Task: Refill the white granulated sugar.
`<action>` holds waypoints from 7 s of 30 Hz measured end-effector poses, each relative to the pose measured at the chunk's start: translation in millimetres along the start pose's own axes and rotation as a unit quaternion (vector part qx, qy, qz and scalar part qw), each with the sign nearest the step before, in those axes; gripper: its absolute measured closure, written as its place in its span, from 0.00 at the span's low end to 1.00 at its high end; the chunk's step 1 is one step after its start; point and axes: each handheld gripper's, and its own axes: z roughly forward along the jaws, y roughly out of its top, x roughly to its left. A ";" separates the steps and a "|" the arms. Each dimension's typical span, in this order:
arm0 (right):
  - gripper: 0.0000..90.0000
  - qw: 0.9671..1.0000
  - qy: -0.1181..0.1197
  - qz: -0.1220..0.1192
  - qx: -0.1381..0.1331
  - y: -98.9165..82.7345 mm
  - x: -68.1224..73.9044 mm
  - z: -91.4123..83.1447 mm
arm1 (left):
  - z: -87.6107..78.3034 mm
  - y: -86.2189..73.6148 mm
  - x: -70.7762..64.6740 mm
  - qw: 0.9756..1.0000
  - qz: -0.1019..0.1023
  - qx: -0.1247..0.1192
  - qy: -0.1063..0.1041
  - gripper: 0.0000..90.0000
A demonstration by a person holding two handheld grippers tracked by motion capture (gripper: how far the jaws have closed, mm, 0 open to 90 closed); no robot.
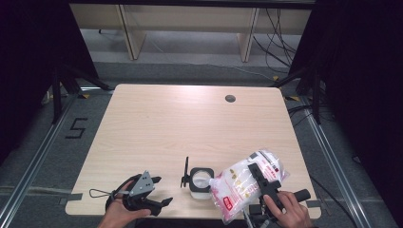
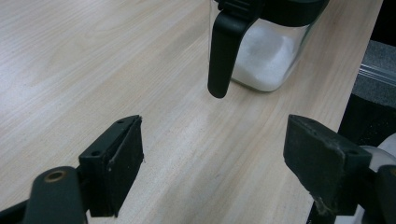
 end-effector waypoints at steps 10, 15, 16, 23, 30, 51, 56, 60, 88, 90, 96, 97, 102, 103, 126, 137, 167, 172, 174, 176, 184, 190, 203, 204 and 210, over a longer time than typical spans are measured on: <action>0.53 1.000 -0.003 -0.014 -0.005 0.4 -2.0 0.8 | 0.2 0.0 -0.3 1.000 -0.003 0.003 -0.002 0.22; 0.53 1.000 0.005 -0.016 0.009 0.4 -3.6 -0.7 | 0.3 0.0 -0.3 1.000 -0.003 0.002 -0.002 0.22; 0.53 1.000 0.003 -0.017 0.007 -0.1 -3.4 -0.7 | 0.4 -0.1 -0.2 1.000 -0.003 0.001 -0.002 0.22; 0.53 1.000 0.004 0.002 0.007 -0.4 -0.1 -0.6 | -0.4 0.6 2.4 1.000 0.017 0.002 -0.002 0.22; 0.53 1.000 0.010 -0.011 0.011 0.6 -2.5 -1.0 | -0.3 0.4 2.2 1.000 0.017 0.003 -0.002 0.22; 0.53 1.000 0.010 -0.011 0.011 0.4 -2.2 -1.3 | 0.1 -0.1 0.0 1.000 -0.002 0.002 -0.001 0.22; 0.53 1.000 0.008 -0.024 0.008 0.8 -4.2 -1.3 | 0.0 -0.1 -0.1 1.000 -0.002 0.001 0.000 0.22; 0.53 1.000 0.005 -0.021 0.007 0.7 -3.9 -1.1 | 0.0 -0.1 -0.1 1.000 -0.001 0.002 -0.001 0.22; 0.53 1.000 -0.002 -0.020 0.001 1.2 -2.0 -0.5 | 0.8 0.5 1.4 1.000 0.006 -0.003 -0.003 0.22; 0.53 1.000 0.002 -0.020 0.005 1.4 -2.5 -1.0 | 0.6 0.5 1.6 1.000 0.005 -0.003 -0.002 0.22; 0.53 1.000 0.006 -0.023 0.012 1.1 -3.9 -2.0 | 1.6 -0.4 0.0 1.000 -0.013 -0.009 -0.004 0.22; 0.53 1.000 0.006 -0.025 0.012 1.0 -3.9 -1.8 | 0.7 -0.1 0.3 1.000 -0.011 -0.004 0.000 0.22; 0.54 1.000 0.010 -0.016 0.017 0.8 -2.1 -1.9 | 0.3 -0.2 1.6 1.000 -0.005 0.003 0.001 0.22; 0.54 1.000 0.010 -0.015 0.017 0.8 -1.5 -1.8 | 0.3 -0.1 1.7 1.000 -0.005 0.003 0.000 0.22; 0.55 1.000 0.006 -0.022 0.010 -0.6 -4.0 -1.0 | 0.3 -0.6 2.2 1.000 -0.001 0.006 0.005 0.22; 0.55 1.000 0.005 -0.010 0.007 -0.4 -3.4 -1.2 | -0.2 0.3 3.6 1.000 0.011 0.005 0.000 0.22; 0.55 1.000 0.008 -0.008 0.015 -1.2 -3.4 -2.4 | 1.7 -0.7 0.5 1.000 -0.011 -0.010 -0.002 0.22; 0.55 1.000 0.007 -0.015 0.010 -1.3 -4.7 -1.7 | 1.2 0.0 0.5 1.000 -0.008 -0.006 -0.004 0.22; 0.55 1.000 0.007 0.000 0.018 -1.5 -2.4 -3.4 | 0.7 0.3 0.7 1.000 -0.001 -0.007 -0.001 0.22; 0.55 1.000 0.008 0.008 0.022 -1.4 -1.4 -3.8 | 1.6 -0.4 0.3 1.000 -0.010 -0.008 -0.004 0.22; 0.55 1.000 -0.001 -0.017 0.000 -2.0 -4.7 -0.8 | 1.1 0.0 1.0 1.000 0.000 -0.007 -0.004 0.22; 0.55 1.000 0.006 -0.020 0.007 -1.9 -6.0 -1.7 | 0.7 0.0 0.3 1.000 -0.005 -0.005 -0.002 0.22; 0.56 1.000 0.006 -0.022 0.010 -0.9 -4.3 -1.5 | 0.7 0.5 1.6 1.000 0.006 -0.005 -0.003 0.22; 0.55 1.000 0.006 -0.020 0.007 -1.0 -4.1 -1.2 | 0.6 0.4 1.5 1.000 0.005 -0.003 -0.003 0.22; 0.56 1.000 0.007 -0.021 0.007 -0.7 -4.6 -0.8 | 1.0 -0.1 0.7 1.000 -0.003 -0.005 -0.003 0.22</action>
